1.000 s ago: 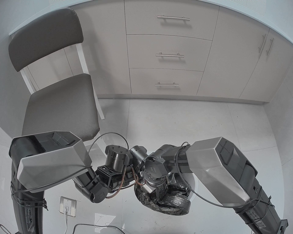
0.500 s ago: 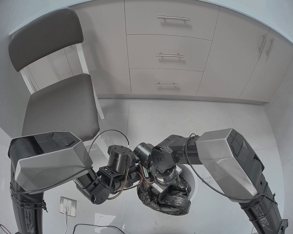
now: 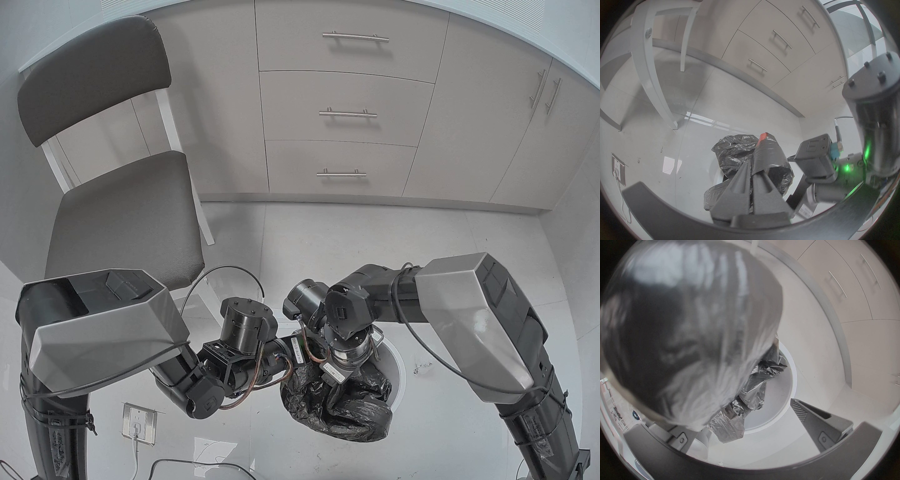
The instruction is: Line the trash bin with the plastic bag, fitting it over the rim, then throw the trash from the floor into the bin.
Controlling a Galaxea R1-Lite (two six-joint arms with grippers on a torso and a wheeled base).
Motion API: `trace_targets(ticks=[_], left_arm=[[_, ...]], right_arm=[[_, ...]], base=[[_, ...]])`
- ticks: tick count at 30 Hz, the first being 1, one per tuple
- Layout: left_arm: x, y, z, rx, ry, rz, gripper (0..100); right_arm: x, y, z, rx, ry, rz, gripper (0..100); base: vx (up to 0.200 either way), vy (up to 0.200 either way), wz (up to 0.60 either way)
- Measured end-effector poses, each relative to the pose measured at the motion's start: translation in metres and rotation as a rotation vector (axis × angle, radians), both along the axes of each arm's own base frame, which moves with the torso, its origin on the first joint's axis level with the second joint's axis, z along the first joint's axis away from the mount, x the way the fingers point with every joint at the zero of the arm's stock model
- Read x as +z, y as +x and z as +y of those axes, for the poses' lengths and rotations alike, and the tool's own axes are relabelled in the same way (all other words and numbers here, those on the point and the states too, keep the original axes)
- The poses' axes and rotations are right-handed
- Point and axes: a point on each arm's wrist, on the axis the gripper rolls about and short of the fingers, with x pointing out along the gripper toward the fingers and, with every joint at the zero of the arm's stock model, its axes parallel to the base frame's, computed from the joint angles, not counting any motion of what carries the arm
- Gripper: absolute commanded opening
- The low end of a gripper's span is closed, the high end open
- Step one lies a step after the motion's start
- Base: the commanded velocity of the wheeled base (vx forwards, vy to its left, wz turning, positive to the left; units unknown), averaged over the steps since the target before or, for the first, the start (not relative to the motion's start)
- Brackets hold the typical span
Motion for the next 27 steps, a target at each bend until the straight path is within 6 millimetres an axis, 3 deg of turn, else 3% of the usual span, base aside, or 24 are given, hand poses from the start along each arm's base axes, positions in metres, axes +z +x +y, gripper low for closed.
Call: trace_targets(ticks=[15,27], left_arm=[[0.001,0.003,0.002,0.01,-0.008,-0.009,0],[0.001,0.003,0.002,0.01,-0.008,-0.009,0]], right_arm=[[0.008,0.035,-0.036,-0.032,-0.034,-0.059,100],[0.023,0.044,-0.053,-0.048,-0.05,-0.089,100]], base=[[0.0,0.0,0.0],[0.0,0.0,0.0]])
